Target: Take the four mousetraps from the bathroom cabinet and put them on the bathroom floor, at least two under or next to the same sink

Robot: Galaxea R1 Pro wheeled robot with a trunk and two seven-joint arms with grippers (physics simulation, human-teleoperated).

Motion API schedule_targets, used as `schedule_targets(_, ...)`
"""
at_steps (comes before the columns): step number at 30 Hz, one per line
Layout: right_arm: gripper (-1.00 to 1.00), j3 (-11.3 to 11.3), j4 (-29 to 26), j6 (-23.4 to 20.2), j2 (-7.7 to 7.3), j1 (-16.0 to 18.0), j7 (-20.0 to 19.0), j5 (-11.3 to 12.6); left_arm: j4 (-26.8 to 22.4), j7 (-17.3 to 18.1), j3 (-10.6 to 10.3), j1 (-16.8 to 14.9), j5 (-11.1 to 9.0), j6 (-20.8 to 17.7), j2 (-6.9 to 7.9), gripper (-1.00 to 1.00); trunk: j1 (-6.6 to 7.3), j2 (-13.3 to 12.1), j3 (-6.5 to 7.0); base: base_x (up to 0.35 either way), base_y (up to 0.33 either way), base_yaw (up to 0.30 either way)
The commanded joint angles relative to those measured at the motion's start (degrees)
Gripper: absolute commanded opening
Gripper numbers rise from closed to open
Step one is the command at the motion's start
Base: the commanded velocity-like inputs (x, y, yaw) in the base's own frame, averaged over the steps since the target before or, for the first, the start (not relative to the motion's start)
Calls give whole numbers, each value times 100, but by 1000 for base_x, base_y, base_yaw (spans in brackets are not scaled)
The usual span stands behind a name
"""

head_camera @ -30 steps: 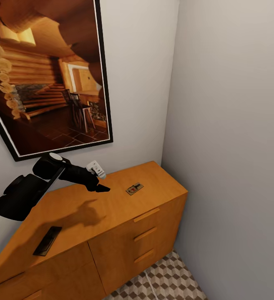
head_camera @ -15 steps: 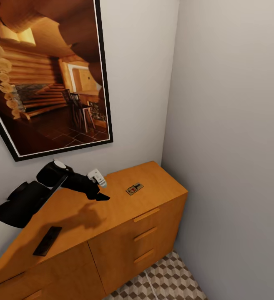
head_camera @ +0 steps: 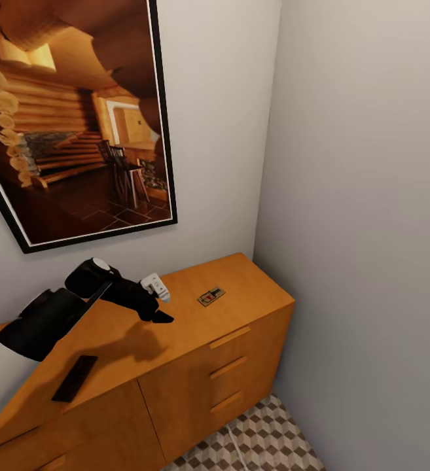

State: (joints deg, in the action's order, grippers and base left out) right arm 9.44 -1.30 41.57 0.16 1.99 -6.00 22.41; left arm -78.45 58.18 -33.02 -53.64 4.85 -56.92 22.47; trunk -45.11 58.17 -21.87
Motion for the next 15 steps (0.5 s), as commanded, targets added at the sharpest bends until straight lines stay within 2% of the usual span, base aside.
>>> schedule_targets(1,100,23,7,19,1,4,-42,64,-18,53,-9,-7,54,-26,-7,100,0,5,-7,0,0,0)
schedule_targets(8,100,26,7,21,15,5,-40,62,-231,55,22,-6,62,-45,-58,100,0,5,-7,0,0,0)
schedule_targets(15,100,31,7,22,19,9,-39,61,-410,60,238,-6,57,-59,-83,100,0,5,-7,0,0,0)
